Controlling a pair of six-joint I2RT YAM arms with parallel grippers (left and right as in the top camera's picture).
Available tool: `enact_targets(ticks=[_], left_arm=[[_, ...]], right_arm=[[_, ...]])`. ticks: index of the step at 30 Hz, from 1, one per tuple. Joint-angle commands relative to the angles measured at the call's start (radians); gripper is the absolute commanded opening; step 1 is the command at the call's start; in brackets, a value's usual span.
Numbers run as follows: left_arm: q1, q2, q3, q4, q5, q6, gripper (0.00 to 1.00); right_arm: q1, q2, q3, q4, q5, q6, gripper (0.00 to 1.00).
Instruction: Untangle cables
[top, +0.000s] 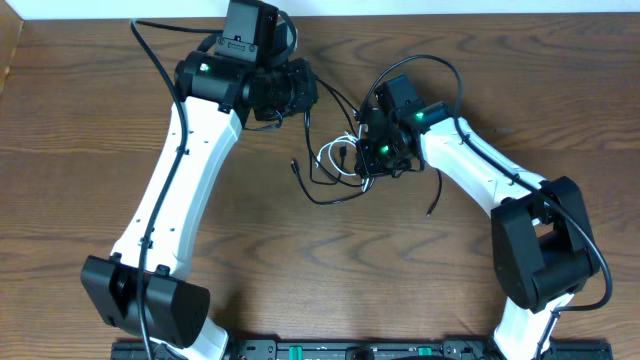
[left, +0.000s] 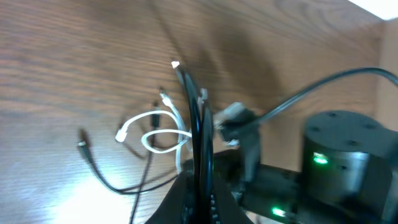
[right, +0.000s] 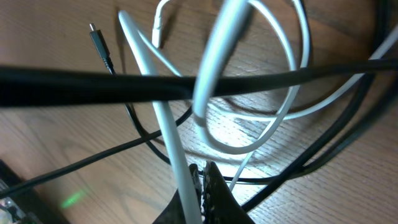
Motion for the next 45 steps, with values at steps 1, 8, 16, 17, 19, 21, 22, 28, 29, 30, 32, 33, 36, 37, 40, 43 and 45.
enact_targets(ticks=[1, 8, 16, 17, 19, 21, 22, 28, 29, 30, 32, 33, 36, 37, 40, 43, 45], left_arm=[[0.029, 0.002, 0.008, -0.029, -0.129, 0.005, 0.08], [0.037, 0.026, 0.006, -0.036, -0.267, 0.005, 0.08], [0.037, 0.085, 0.006, -0.034, -0.337, 0.005, 0.08], [0.037, 0.095, 0.006, -0.033, -0.343, 0.005, 0.08], [0.037, 0.117, 0.006, -0.034, -0.343, 0.005, 0.08], [0.037, 0.137, 0.006, -0.036, -0.343, 0.002, 0.09], [0.036, 0.148, 0.006, -0.038, -0.343, 0.002, 0.09], [0.035, 0.203, 0.005, -0.044, -0.343, 0.002, 0.09], [0.035, 0.209, 0.005, -0.044, -0.343, 0.002, 0.09], [0.035, 0.218, 0.005, -0.043, -0.343, 0.002, 0.09], [0.035, 0.227, 0.005, -0.04, -0.343, 0.002, 0.09], [0.035, 0.233, 0.005, -0.039, -0.343, 0.002, 0.09], [0.035, 0.251, 0.005, -0.027, -0.343, 0.002, 0.09], [0.035, 0.257, 0.005, -0.022, -0.343, 0.002, 0.1], [0.035, 0.28, 0.005, -0.016, -0.344, 0.002, 0.1], [0.035, 0.301, 0.005, -0.011, -0.344, 0.002, 0.1], [0.035, 0.315, 0.005, 0.011, -0.343, -0.004, 0.1]], right_arm=[[-0.036, -0.079, 0.024, -0.007, -0.006, -0.019, 0.01], [-0.218, -0.436, 0.11, -0.073, -0.163, -0.027, 0.01], [-0.479, -0.751, 0.19, -0.076, -0.173, 0.0, 0.01], [-0.507, -0.769, 0.196, -0.076, -0.173, 0.003, 0.01], [-0.559, -0.793, 0.208, -0.072, -0.173, 0.018, 0.01], [-0.612, -0.799, 0.229, -0.07, -0.169, 0.019, 0.01], [-0.632, -0.799, 0.241, -0.07, -0.169, 0.024, 0.01], [-0.787, -0.774, 0.325, -0.01, -0.137, 0.074, 0.01], [-0.807, -0.768, 0.335, 0.002, -0.135, 0.08, 0.01], [-0.833, -0.757, 0.35, 0.023, -0.135, 0.087, 0.01], [-0.859, -0.745, 0.365, 0.041, -0.113, 0.092, 0.01], [-0.876, -0.734, 0.375, 0.054, -0.089, 0.098, 0.01], [-0.925, -0.705, 0.392, 0.121, -0.043, 0.109, 0.01], [-0.94, -0.697, 0.394, 0.153, -0.028, 0.116, 0.01], [-0.988, -0.683, 0.394, 0.239, -0.055, 0.137, 0.01], [-1.009, -0.674, 0.394, 0.282, -0.147, 0.192, 0.01], [-0.994, -0.669, 0.394, 0.28, -0.301, 0.273, 0.01]])
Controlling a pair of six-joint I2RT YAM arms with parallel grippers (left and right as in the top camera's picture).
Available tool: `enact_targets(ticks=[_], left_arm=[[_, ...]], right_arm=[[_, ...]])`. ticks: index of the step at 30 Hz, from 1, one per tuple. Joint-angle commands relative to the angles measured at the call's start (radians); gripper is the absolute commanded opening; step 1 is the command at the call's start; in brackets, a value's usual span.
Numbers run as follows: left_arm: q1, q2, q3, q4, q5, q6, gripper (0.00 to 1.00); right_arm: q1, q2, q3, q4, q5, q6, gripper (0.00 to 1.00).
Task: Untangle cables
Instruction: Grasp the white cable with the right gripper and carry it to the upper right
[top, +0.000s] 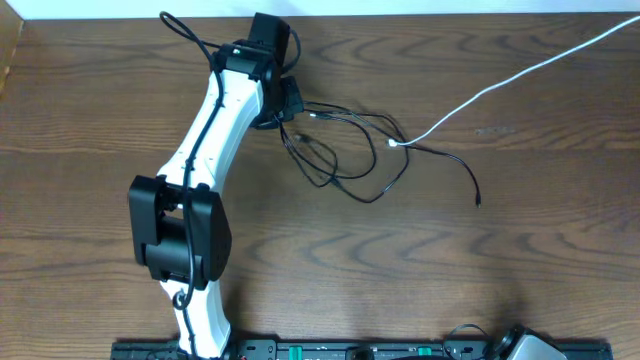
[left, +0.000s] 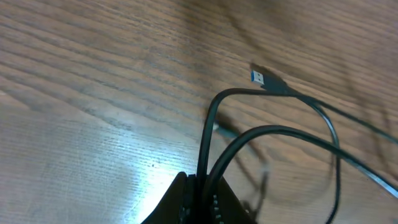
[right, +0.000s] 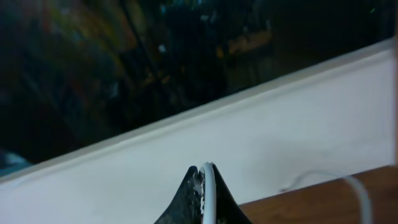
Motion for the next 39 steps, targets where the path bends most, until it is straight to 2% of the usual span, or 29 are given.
enact_targets(ticks=[1, 3, 7, 10, 11, 15, 18, 24, 26, 29, 32, 33, 35, 37, 39], left_arm=[[0.003, 0.037, 0.005, 0.037, -0.016, -0.03, 0.1], [0.003, 0.049, 0.005, 0.064, -0.016, -0.089, 0.13], [0.003, 0.071, 0.005, 0.097, -0.016, -0.137, 0.16], [0.003, 0.076, 0.005, 0.109, -0.017, -0.137, 0.17], [0.003, 0.077, 0.005, 0.117, -0.017, -0.137, 0.22], [0.002, 0.077, 0.005, 0.135, -0.016, -0.137, 0.25], [0.001, 0.077, 0.005, 0.102, -0.006, -0.137, 0.31], [-0.003, 0.077, 0.005, 0.078, 0.176, -0.136, 0.31], [-0.007, 0.077, 0.005, 0.074, 0.179, -0.132, 0.31], [-0.013, 0.077, 0.005, 0.075, 0.179, -0.128, 0.31], [-0.014, 0.077, 0.005, 0.066, 0.179, -0.125, 0.31], [-0.016, 0.077, 0.005, 0.06, 0.179, -0.125, 0.31], [-0.018, 0.077, 0.005, 0.058, 0.179, -0.125, 0.31], [-0.018, 0.077, 0.005, 0.058, 0.179, -0.125, 0.31], [-0.019, 0.077, 0.005, 0.053, 0.179, -0.125, 0.31]], right_arm=[[0.037, 0.006, 0.019, 0.003, -0.278, 0.134, 0.01], [0.092, 0.015, 0.019, -0.026, -0.349, 0.135, 0.01], [0.205, 0.014, 0.019, -0.052, -0.349, 0.189, 0.01], [0.221, 0.013, 0.019, -0.014, -0.409, 0.253, 0.01], [0.221, 0.012, 0.019, 0.024, -0.444, 0.279, 0.01], [0.208, 0.012, 0.019, 0.051, -0.423, 0.278, 0.01], [0.193, 0.026, 0.019, 0.016, -0.341, 0.198, 0.01], [0.201, 0.138, 0.019, -0.017, -0.187, 0.007, 0.01], [0.201, 0.184, 0.025, -0.016, -0.184, -0.023, 0.01], [0.201, 0.326, 0.154, -0.085, -0.151, -0.074, 0.01], [0.199, 0.463, 0.377, -0.222, -0.028, -0.146, 0.01], [0.199, 0.55, 0.532, -0.305, 0.063, -0.189, 0.01], [0.199, 0.648, 0.71, -0.383, 0.182, -0.23, 0.01], [0.186, 0.733, 0.853, -0.404, 0.281, -0.238, 0.01], [0.172, 0.763, 0.896, -0.393, 0.332, -0.246, 0.01]])
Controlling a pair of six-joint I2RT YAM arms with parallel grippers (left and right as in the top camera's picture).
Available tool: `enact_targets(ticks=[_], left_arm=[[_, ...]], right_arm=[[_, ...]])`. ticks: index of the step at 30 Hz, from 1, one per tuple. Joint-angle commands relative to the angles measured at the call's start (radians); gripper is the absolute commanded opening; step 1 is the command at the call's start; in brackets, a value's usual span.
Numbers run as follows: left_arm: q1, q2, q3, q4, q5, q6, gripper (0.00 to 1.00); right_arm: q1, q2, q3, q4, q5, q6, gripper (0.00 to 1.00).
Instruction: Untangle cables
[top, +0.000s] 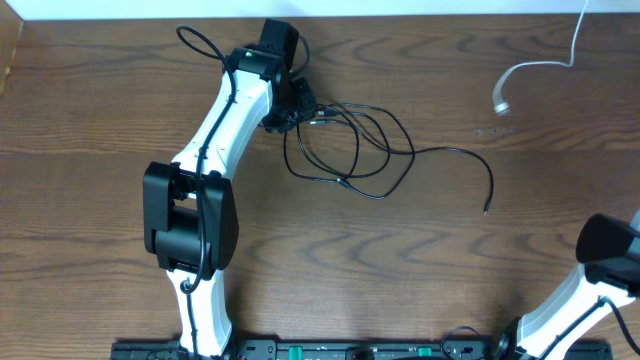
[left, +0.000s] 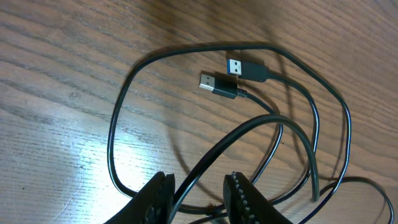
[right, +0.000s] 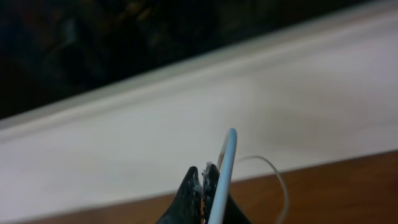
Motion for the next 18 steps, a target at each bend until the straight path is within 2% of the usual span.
enact_targets(ticks=[1, 4, 18], left_arm=[[-0.005, 0.016, 0.005, -0.016, 0.011, 0.006, 0.31], [-0.009, 0.016, 0.005, -0.018, 0.008, 0.006, 0.31], [-0.018, 0.016, 0.005, -0.014, 0.007, 0.033, 0.31]], right_arm=[[-0.033, 0.044, 0.098, 0.03, 0.235, -0.091, 0.01], [-0.057, 0.064, 0.098, 0.059, 0.328, -0.133, 0.01], [-0.136, 0.364, 0.096, 0.245, 0.318, -0.115, 0.01]])
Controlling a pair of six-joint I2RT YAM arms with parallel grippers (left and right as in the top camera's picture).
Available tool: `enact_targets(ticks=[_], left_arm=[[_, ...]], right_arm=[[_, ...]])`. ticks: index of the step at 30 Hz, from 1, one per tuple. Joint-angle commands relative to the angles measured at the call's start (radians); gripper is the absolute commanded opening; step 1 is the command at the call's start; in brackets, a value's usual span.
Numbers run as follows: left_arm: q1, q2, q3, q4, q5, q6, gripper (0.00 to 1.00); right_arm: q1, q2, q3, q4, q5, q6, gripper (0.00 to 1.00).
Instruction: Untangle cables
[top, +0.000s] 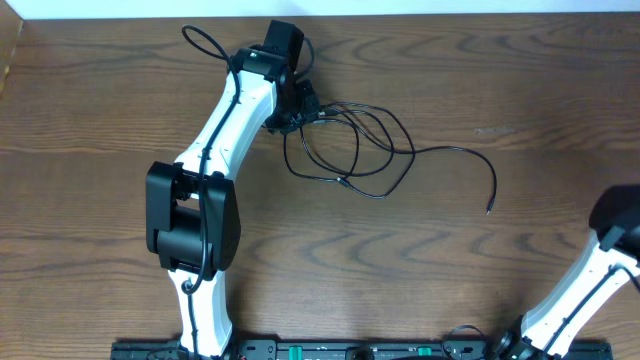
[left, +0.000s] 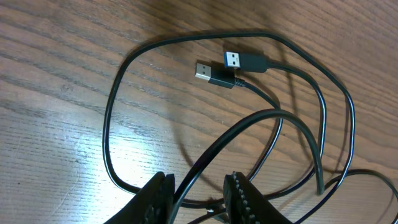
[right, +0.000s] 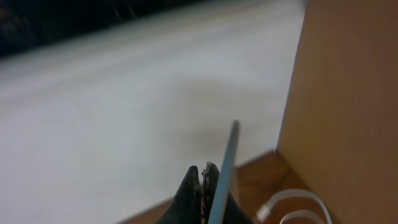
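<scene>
The black cables (top: 345, 140) lie in loose overlapping loops at the back middle of the table. My left gripper (top: 300, 105) sits at their left end. In the left wrist view it (left: 196, 185) is open, with one black cable strand (left: 211, 155) running up between the fingers. Two USB plugs (left: 239, 60) (left: 211, 73) lie side by side beyond it. My right gripper (right: 205, 169) is shut on the white cable (right: 225, 152), whose loose end (right: 292, 199) lies on wood below. The overhead view shows neither the white cable nor the right gripper.
One black cable end (top: 488, 208) trails off to the right of the tangle. The right arm's lower part (top: 610, 235) shows at the right edge. A wooden wall (right: 348, 93) stands close on the right in the right wrist view.
The white cable hung at the overhead view's upper right corner and is now out of that view. The right wrist view now faces a wooden wall. My left gripper is still open and has hardly moved.
Both grippers were shut in the tangle at mid-table, left on black cable, right on the white one. Then the white cable stretched to the upper right and my left gripper held the black cables at the back. Later the left gripper stood open, and the white cable hung apart.
</scene>
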Motion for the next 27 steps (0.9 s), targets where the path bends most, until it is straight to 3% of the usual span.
enact_targets(ticks=[1, 12, 13, 14, 16, 17, 20, 23, 27], left_arm=[[-0.002, 0.015, 0.005, 0.0, 0.008, 0.021, 0.31], [-0.002, 0.015, 0.005, 0.004, -0.018, 0.021, 0.31], [-0.002, 0.015, 0.005, 0.004, -0.018, 0.021, 0.31], [-0.002, 0.015, 0.005, 0.004, -0.018, 0.021, 0.31], [-0.001, 0.015, 0.005, 0.004, -0.018, 0.021, 0.31], [-0.001, 0.015, 0.005, 0.004, -0.018, 0.021, 0.31], [-0.002, 0.015, 0.005, 0.004, -0.018, 0.043, 0.31], [-0.002, 0.015, 0.005, 0.004, -0.013, 0.08, 0.31], [0.001, 0.002, 0.016, 0.014, 0.041, 0.238, 0.24]], right_arm=[[-0.005, 0.06, 0.006, 0.016, 0.004, 0.003, 0.01], [0.008, 0.117, -0.02, -0.019, 0.035, 0.025, 0.01], [0.006, 0.117, -0.02, -0.039, 0.044, 0.025, 0.11], [0.004, 0.117, -0.021, -0.061, 0.048, 0.025, 0.32], [0.001, 0.117, -0.022, -0.104, 0.057, 0.033, 0.92], [0.001, 0.116, -0.021, -0.12, 0.057, 0.043, 0.99], [0.0, 0.108, -0.021, -0.159, -0.012, 0.058, 0.99], [0.002, 0.088, -0.021, -0.214, -0.203, 0.058, 0.99], [0.022, 0.06, -0.021, -0.311, -0.499, 0.053, 0.99]])
